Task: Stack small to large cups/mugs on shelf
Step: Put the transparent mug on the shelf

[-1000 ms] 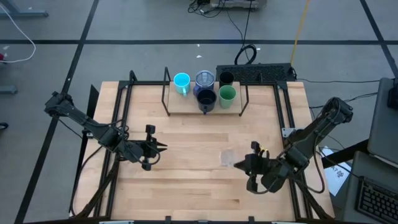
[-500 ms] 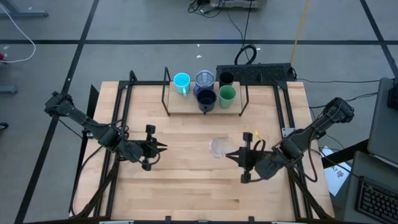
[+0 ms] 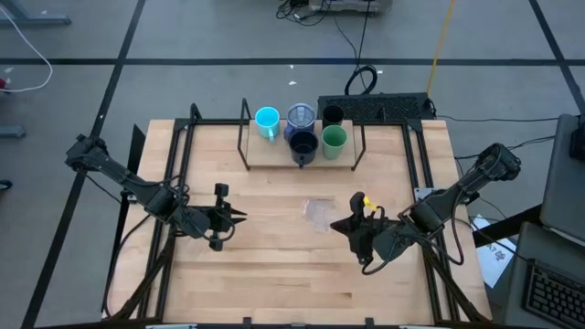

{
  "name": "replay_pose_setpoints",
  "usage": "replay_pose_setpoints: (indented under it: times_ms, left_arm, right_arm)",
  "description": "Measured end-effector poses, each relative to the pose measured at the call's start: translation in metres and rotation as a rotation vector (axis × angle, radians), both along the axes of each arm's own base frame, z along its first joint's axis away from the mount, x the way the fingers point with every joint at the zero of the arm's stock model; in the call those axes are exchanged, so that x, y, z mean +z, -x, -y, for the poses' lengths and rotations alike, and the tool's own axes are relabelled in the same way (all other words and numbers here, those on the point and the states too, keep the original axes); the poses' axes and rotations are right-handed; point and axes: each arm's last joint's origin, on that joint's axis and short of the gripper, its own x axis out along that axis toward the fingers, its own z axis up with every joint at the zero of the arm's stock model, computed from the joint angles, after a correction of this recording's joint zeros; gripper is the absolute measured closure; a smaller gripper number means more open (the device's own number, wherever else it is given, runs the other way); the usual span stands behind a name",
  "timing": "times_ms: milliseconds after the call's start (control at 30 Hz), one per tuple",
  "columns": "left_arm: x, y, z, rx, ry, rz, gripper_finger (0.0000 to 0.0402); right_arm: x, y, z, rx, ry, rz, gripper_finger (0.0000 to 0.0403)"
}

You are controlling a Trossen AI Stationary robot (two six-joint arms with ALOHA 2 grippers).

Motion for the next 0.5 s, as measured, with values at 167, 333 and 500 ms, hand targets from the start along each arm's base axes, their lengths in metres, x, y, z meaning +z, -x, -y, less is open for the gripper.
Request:
replay_pose_setpoints:
  times_ms: [167, 333, 500]
  left_arm:
    - [0.0000, 0.0000, 0.0000, -0.002, -0.002, 0.000, 0.0344]
    - [0.0000, 0.0000, 0.0000, -0.001, -0.001, 0.000, 0.0344]
    - [0.0000, 0.0000, 0.0000, -0.001, -0.001, 0.000, 0.0344]
  right_arm:
    - [0.0005, 0.0000, 0.0012, 0.003, 0.087, 0.000, 0.0403]
    - [0.0010, 0.0000, 0.0020, -0.007, 0.135, 0.003, 0.0403]
    - [0.0010, 0.0000, 0.0021, -0.009, 0.134, 0.004, 0.0403]
